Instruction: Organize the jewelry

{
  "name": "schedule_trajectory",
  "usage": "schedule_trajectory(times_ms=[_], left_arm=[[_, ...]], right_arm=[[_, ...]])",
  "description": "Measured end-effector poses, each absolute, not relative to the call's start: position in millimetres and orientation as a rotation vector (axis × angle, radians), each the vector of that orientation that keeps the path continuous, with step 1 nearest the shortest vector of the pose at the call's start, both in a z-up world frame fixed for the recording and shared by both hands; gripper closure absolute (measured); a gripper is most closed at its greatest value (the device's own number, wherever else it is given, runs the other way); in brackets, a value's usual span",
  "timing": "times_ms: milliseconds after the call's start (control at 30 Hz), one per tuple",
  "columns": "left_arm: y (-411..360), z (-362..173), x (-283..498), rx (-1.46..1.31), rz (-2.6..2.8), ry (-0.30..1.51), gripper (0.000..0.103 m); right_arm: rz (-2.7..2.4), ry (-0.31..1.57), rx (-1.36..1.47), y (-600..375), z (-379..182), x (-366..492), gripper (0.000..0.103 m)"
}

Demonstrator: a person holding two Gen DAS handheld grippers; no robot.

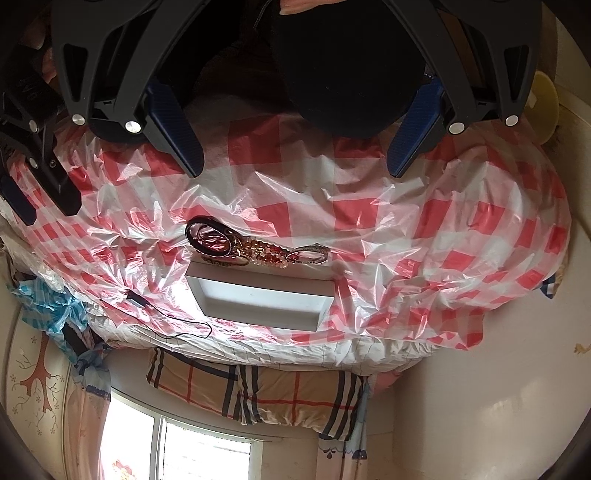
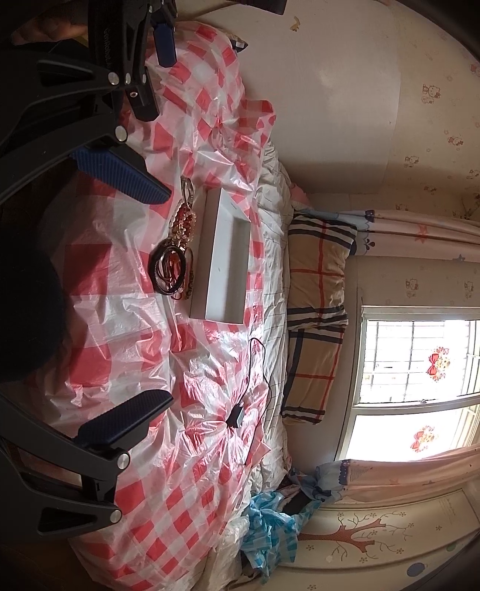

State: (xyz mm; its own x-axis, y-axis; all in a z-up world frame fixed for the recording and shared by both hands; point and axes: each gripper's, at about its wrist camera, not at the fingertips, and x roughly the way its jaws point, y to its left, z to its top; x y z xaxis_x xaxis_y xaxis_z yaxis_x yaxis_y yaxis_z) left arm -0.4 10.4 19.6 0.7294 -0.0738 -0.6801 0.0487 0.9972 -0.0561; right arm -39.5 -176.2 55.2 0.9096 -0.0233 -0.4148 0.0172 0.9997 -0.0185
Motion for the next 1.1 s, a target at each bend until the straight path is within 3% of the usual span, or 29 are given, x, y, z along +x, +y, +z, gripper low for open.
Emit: schedule_trajectory(times_ms=[1100], left_arm=[[6.4, 13.5, 57.3, 0.0, -0.031, 0.807, 0.008]], right_arm=[[0.025, 0.528, 0.011, -177.2, 45.9, 19.9, 0.007]])
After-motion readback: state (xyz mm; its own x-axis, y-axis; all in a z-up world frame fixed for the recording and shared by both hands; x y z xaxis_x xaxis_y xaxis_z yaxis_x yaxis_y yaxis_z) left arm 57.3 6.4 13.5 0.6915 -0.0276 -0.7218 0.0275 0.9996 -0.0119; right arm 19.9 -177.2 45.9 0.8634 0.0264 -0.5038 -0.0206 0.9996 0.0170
